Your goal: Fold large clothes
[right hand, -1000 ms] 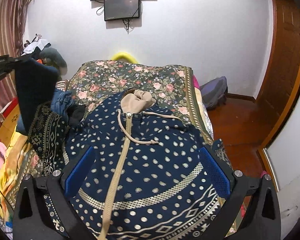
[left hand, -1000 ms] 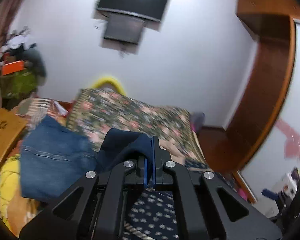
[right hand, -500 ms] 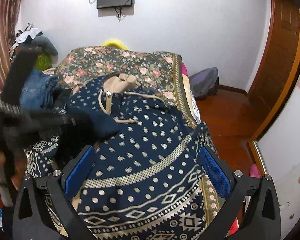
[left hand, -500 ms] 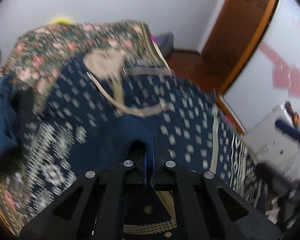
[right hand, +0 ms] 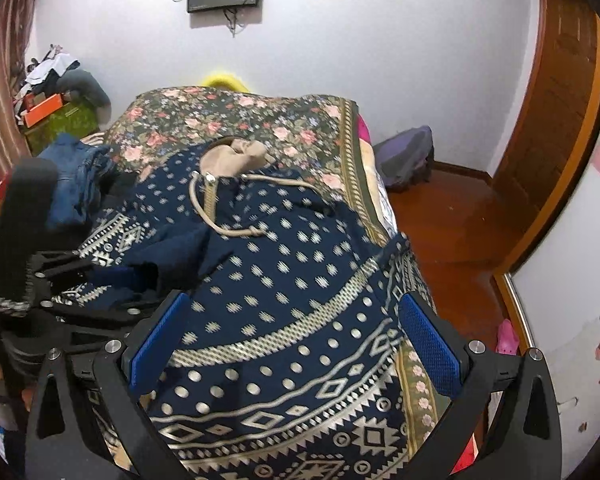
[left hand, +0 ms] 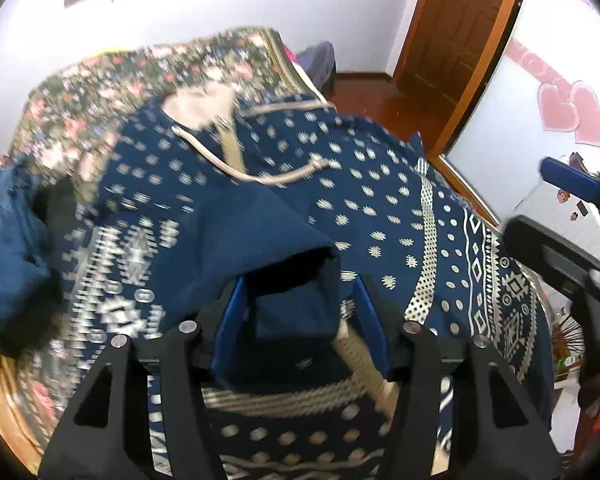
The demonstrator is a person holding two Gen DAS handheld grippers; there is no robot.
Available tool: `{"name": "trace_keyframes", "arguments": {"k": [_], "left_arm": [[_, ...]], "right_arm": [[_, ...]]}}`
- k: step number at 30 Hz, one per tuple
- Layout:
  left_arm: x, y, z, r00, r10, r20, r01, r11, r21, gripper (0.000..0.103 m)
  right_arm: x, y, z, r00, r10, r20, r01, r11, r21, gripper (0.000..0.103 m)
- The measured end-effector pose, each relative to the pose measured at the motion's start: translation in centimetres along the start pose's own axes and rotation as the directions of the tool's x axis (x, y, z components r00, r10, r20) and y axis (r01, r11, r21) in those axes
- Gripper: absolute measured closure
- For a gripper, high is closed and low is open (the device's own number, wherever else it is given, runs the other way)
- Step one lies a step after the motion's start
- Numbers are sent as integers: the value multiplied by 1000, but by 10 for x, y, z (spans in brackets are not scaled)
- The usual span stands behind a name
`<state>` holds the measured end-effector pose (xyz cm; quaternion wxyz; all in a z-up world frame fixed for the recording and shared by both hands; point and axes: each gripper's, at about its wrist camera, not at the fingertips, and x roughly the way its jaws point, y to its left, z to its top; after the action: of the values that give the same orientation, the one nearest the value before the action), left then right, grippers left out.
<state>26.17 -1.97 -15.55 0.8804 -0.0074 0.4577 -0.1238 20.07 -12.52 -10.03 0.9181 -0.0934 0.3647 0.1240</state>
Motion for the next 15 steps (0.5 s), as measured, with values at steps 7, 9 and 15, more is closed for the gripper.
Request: {"name": "trace_keyframes", "arguments": {"k": [7,9,15], "left_arm": [[-59,67,-9,985,140,103,-134,989,-67,36],[-70,91,-17,975,193,109,-182,978,-100,35],[-71,150,-47,958,282,51,-267,944,-191,35]], "right_arm": [[9,43,15,998,55,-7,-55,991,-120,0],[16,60,18,997,76,-23,-79,982,-170,0],[53,107,17,986,115,-117,-145,945,-293,2]]}}
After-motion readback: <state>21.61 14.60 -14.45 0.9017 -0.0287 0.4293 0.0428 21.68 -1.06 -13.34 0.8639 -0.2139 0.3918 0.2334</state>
